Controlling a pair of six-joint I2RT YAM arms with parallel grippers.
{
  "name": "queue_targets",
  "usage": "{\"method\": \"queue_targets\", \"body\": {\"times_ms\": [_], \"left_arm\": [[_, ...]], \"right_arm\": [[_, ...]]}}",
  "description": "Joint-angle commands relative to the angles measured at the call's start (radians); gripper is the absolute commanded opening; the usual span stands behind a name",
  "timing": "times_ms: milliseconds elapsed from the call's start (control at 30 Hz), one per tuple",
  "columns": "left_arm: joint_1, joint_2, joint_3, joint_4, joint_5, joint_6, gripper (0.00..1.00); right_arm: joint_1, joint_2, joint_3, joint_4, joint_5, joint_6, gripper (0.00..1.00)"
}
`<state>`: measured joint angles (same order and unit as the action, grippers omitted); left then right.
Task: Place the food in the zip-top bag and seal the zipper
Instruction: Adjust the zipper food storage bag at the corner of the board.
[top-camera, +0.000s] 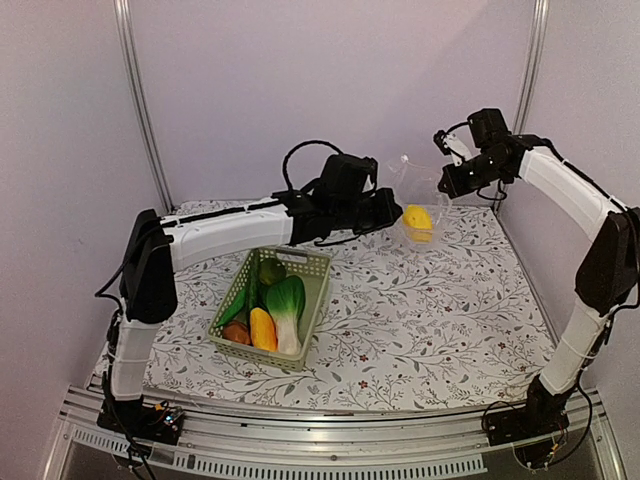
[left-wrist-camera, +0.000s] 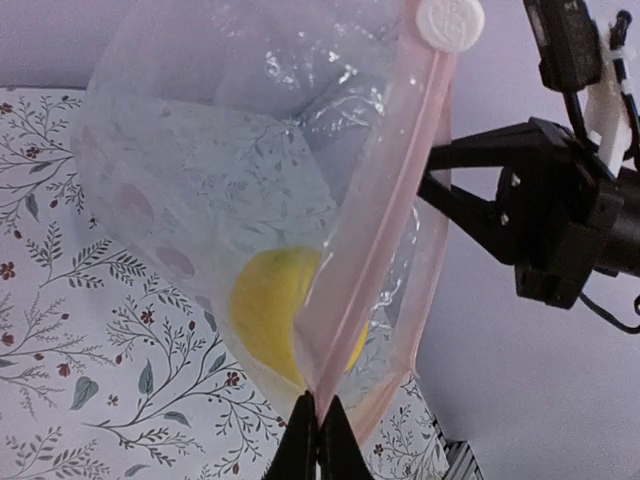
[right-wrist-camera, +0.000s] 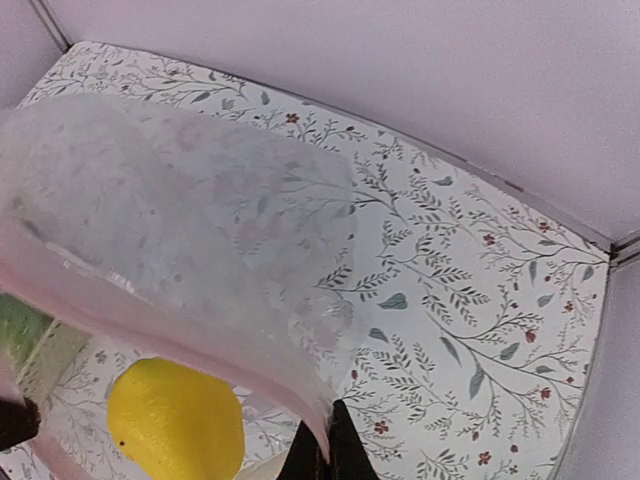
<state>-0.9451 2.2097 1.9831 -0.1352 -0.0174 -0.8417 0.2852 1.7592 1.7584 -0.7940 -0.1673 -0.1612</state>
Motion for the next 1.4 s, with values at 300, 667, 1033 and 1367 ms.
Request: {"method": "queue_targets", "body": {"times_ms": [300,667,1033,1367], "left_arm": [[-0.012,0.108,0.272,-0.1,-0.039,0.012,0.0],[-0.034,0.141,0.333,0.056,0.041,0.056,0.0],[0.002,0.184,0.386,0.045,-0.023,0.025,0.0],[0.06,0.338,0.512,0.069,0.021,0.018,0.0]], "right_arm": [[-0.014,-0.028,0.106,0.011,0.229,-0.066,0.0],[-0.019,-0.044,0.075,0.006,0.107,-0.044,0.0],[-0.067,-0.019,0.151,0.006,0.139,-0.043,0.0],[-0.044,-0.065,0.08,-0.037,-0.135,-0.076,0.0]]}}
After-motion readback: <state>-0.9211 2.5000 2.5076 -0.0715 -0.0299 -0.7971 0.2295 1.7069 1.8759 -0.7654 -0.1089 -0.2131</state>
